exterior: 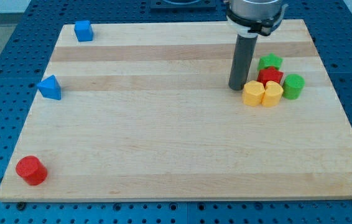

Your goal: Place the blue cube to the top center of the board

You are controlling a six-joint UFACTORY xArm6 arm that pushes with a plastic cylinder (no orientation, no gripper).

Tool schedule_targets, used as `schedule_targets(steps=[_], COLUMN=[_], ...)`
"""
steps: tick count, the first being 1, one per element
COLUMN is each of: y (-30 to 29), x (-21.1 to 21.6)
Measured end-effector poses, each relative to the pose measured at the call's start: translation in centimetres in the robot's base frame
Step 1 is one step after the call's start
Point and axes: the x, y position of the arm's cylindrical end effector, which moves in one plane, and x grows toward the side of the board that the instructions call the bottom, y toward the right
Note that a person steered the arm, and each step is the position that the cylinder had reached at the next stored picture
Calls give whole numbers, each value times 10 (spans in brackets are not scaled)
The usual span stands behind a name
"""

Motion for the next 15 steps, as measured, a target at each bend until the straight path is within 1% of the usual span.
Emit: schedule_targets(steps=[2,3,4,5,6,7,8,9,10,11,12,13,14,15], y=[-51,-108,-169,-189,-190,-217,-267,-304,-344,-376,-387,-371,-342,-272], x=[-9,-22,-61,-70,-70,-80,-100,-90,-101,-157,-194,-187,-174,-169])
